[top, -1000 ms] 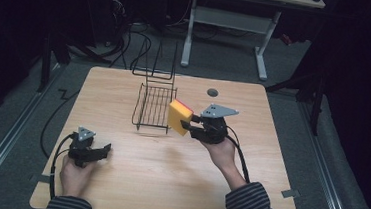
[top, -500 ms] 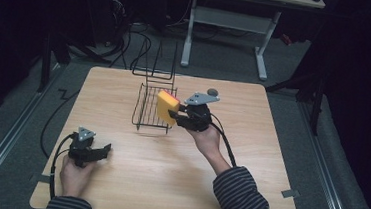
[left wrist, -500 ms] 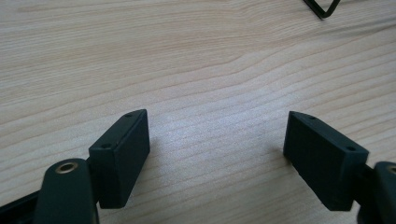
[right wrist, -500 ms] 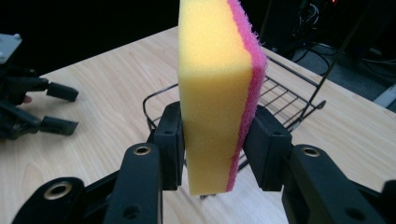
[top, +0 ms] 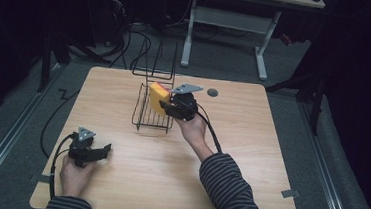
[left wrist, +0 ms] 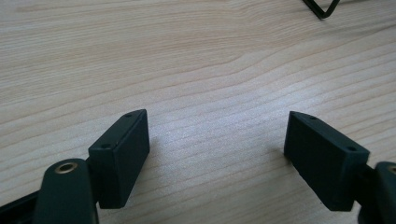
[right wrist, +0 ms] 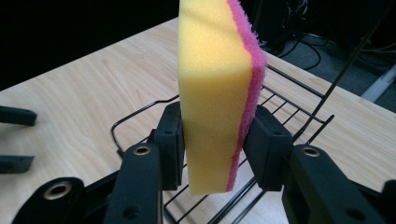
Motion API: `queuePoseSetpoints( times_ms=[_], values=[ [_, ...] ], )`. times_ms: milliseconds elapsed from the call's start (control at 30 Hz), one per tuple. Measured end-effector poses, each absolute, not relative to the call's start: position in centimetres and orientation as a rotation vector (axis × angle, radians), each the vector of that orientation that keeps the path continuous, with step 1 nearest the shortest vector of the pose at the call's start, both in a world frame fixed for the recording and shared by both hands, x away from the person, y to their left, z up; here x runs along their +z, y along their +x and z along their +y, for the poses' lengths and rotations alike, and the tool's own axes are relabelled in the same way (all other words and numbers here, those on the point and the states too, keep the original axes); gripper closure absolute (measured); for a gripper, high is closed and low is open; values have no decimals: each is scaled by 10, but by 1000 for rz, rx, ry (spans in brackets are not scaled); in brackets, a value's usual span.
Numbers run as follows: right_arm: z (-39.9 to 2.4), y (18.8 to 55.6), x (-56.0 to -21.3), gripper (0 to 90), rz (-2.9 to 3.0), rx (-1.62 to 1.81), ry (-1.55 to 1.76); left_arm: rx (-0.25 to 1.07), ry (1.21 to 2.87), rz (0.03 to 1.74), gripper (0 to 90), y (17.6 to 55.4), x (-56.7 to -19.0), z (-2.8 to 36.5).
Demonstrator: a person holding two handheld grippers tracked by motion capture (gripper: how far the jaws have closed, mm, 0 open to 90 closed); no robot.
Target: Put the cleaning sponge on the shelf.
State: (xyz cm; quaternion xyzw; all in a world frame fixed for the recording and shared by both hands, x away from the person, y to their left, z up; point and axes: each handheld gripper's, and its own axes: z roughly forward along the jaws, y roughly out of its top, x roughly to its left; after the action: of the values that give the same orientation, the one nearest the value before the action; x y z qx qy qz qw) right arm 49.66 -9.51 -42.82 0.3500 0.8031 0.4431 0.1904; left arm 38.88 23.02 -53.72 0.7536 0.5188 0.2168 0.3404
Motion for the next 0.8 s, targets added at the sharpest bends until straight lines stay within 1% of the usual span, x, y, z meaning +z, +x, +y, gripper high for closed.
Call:
queuePoseSetpoints(
  times_ms=[267, 533, 800],
  values=[
    [-83, 514, -441, 612, 2239, 1192, 1039, 562, 1959, 1347, 232, 389, -537, 230],
    [-75, 522, -450, 612, 2224, 1183, 1054, 562, 1961, 1347, 232, 389, -537, 230],
    [-76, 527, -458, 610, 2232, 1168, 1067, 562, 1961, 1346, 232, 389, -537, 230]
  ],
)
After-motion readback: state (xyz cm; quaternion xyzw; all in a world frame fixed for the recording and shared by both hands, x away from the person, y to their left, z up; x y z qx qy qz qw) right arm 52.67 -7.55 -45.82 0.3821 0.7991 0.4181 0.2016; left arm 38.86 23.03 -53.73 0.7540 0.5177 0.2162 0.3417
